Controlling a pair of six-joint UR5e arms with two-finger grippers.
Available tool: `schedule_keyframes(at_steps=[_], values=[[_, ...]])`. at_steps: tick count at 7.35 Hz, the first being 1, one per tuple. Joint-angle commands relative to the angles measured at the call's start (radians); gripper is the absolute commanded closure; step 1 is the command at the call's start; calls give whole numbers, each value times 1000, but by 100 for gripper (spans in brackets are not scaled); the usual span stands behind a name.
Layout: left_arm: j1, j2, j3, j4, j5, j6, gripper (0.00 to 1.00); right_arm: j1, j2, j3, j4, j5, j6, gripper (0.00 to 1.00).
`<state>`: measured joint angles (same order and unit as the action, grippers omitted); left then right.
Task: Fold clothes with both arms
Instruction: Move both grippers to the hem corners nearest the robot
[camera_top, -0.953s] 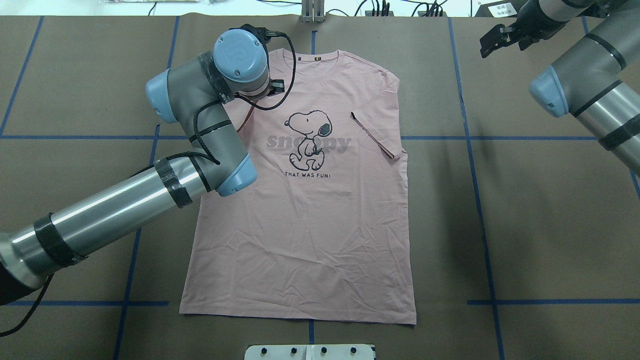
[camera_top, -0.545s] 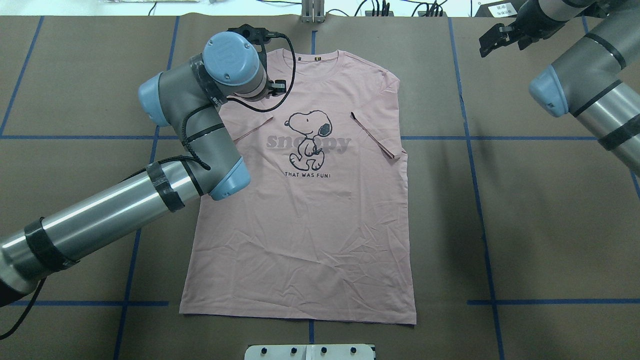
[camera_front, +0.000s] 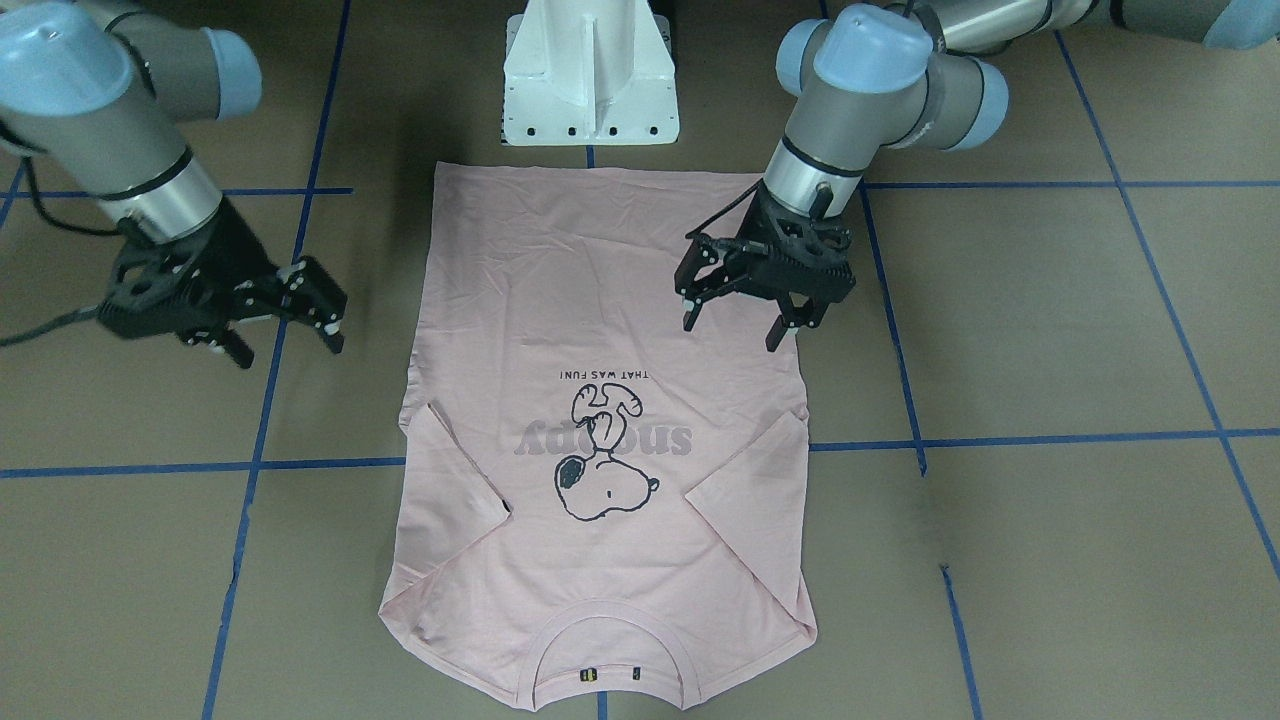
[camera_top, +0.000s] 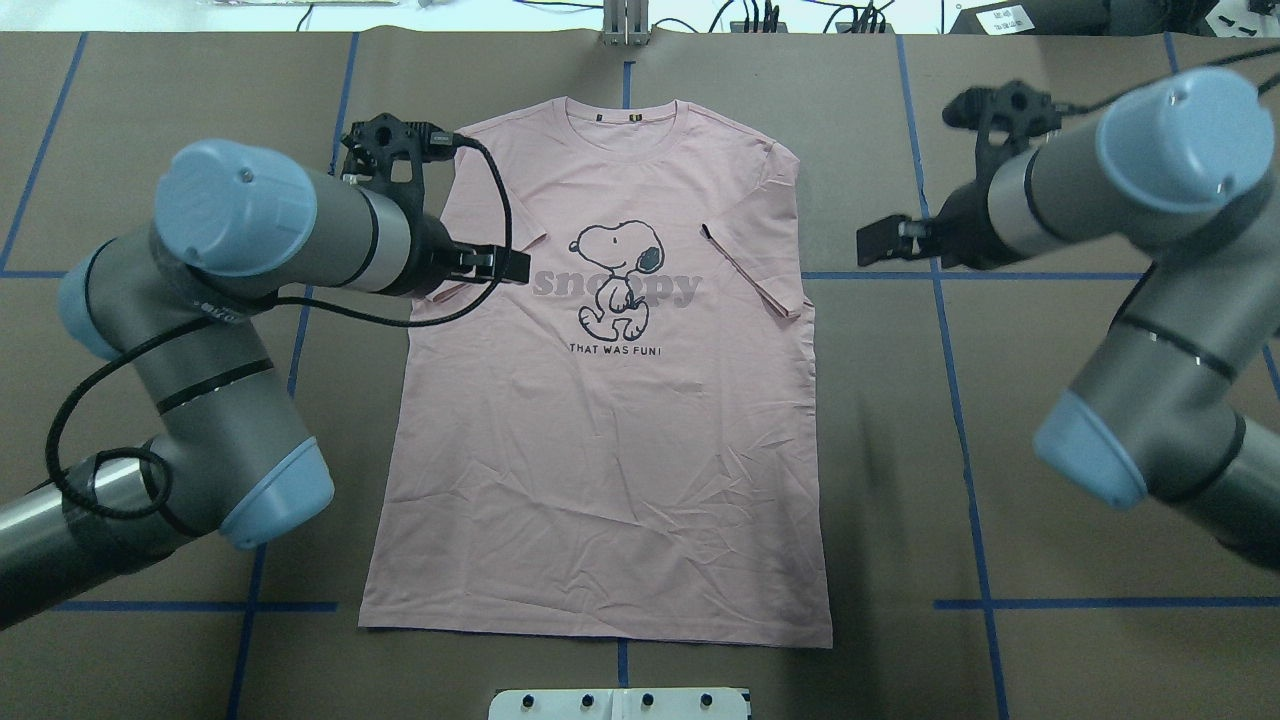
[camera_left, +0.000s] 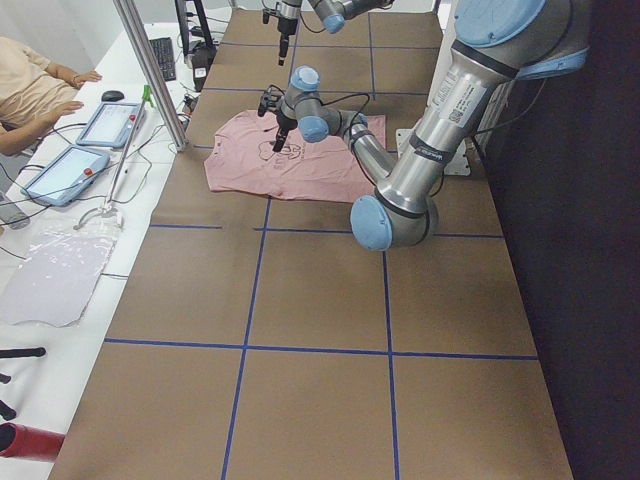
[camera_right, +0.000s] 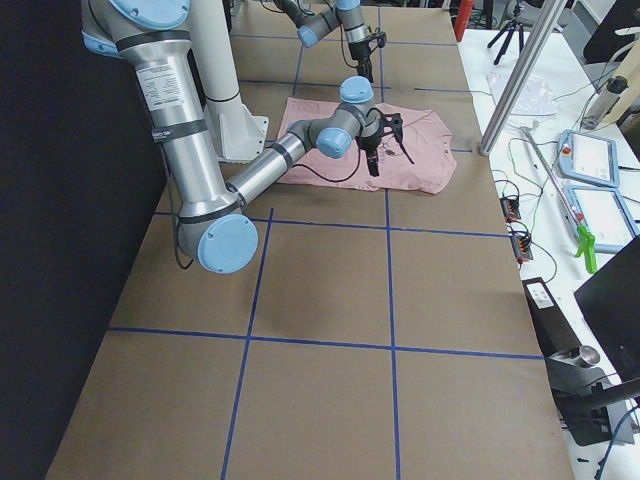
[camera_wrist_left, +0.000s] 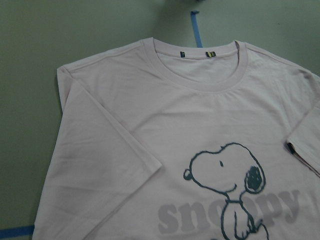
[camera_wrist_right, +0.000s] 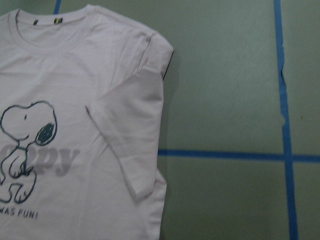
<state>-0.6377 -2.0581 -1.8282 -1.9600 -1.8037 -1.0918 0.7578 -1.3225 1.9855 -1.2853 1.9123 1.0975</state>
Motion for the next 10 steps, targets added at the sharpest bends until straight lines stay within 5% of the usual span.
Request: schedule_keyframes(at_steps=[1,3,5,10], values=[[106,114,-119,-7,10,-131,0,-296,-198,244,0,-237,253,1],[267,257,-271,-7,102,-314,0,-539,-242,285,-9,-433,559,15],[436,337,-276,-7,240,-539,22,-751,-231,302,-142,-644,768,21],[570,475,-261,-2,311,-622,32,-836,-228,311,-167,-720,802,20]])
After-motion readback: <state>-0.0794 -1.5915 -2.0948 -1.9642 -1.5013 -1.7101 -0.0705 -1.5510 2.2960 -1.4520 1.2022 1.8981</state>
